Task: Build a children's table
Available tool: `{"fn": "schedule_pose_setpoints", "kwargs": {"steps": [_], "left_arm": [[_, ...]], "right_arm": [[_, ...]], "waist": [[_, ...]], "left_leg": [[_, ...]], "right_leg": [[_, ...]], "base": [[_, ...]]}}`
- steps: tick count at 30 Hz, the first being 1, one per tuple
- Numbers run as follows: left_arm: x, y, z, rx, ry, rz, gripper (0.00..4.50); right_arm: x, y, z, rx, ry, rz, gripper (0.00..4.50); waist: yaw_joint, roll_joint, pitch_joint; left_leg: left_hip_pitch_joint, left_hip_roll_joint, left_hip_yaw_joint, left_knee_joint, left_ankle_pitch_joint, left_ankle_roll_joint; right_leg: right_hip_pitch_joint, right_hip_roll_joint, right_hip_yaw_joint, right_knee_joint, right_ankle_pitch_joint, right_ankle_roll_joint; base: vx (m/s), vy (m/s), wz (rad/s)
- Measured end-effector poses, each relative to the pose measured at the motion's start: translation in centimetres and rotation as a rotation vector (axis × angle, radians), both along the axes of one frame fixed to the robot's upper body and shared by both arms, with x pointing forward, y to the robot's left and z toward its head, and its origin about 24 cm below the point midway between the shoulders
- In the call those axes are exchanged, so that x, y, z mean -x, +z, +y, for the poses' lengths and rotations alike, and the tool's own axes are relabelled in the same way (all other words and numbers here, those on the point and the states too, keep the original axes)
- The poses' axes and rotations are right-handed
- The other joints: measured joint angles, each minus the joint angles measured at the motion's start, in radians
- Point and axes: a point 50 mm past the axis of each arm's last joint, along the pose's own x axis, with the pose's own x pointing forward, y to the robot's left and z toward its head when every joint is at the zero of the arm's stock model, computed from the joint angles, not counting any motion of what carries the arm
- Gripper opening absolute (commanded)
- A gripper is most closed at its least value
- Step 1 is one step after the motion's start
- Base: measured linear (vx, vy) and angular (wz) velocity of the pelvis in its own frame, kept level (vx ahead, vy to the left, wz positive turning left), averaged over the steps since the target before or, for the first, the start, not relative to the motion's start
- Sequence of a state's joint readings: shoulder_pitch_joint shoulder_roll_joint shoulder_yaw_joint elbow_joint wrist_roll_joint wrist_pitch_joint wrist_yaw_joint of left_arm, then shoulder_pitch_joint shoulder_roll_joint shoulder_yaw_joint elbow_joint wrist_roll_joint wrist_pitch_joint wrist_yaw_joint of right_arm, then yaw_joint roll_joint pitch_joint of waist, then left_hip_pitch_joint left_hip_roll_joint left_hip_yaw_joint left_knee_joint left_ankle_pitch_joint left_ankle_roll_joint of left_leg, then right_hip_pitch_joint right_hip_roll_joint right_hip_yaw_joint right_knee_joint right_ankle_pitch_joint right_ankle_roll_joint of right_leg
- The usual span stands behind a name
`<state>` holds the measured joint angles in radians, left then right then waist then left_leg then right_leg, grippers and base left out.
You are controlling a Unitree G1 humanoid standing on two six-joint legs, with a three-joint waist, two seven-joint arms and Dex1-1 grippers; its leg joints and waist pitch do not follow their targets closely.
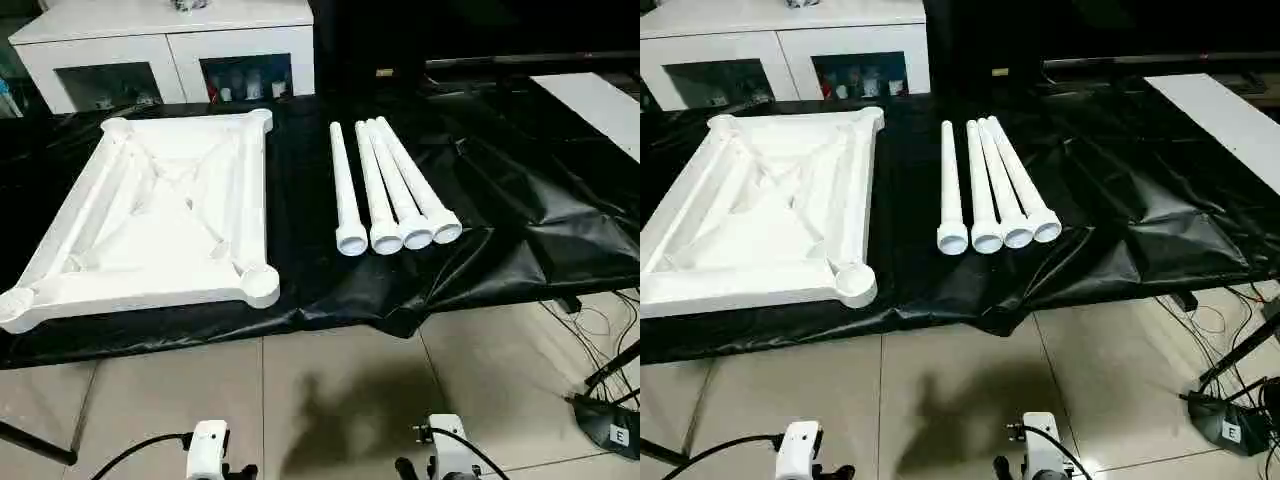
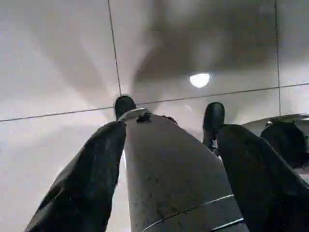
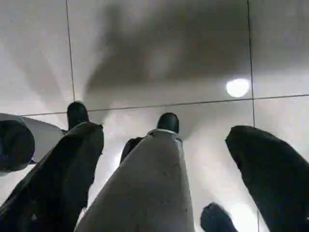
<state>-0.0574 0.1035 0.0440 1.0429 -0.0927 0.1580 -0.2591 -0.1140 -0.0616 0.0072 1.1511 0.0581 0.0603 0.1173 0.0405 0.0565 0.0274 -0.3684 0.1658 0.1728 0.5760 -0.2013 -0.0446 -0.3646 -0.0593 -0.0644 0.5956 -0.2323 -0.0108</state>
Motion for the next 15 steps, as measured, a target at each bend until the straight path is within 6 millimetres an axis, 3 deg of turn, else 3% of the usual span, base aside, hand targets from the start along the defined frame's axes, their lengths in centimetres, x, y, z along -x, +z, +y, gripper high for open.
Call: {"fn": "schedule_pose_setpoints", "kwargs": {"steps": [12,15], "left_arm": [[0.0,0.0,0.0,0.000,0.000,0.000,3.45],[-1.5,-0.1,-0.1,-0.126,-0.059,0.100,3.45]], "right_arm": [[0.0,0.0,0.0,0.000,0.000,0.000,4.50],[0.2,-0.4,-0.2,0.035,-0.015,0.198,4.50]], "waist": [[0.000,0.000,0.000],[0.003,-0.004,0.001]], "left_leg": [[0.000,0.000,0.000,0.000,0.000,0.000],[0.001,0.000,0.001,0.001,0.000,0.000]], "right_leg": [[0.000,0.000,0.000,0.000,0.000,0.000],[0.000,0.000,0.000,0.003,0.001,-0.002]], "base": [[0.000,0.000,0.00],[0.000,0.000,0.00]]}}
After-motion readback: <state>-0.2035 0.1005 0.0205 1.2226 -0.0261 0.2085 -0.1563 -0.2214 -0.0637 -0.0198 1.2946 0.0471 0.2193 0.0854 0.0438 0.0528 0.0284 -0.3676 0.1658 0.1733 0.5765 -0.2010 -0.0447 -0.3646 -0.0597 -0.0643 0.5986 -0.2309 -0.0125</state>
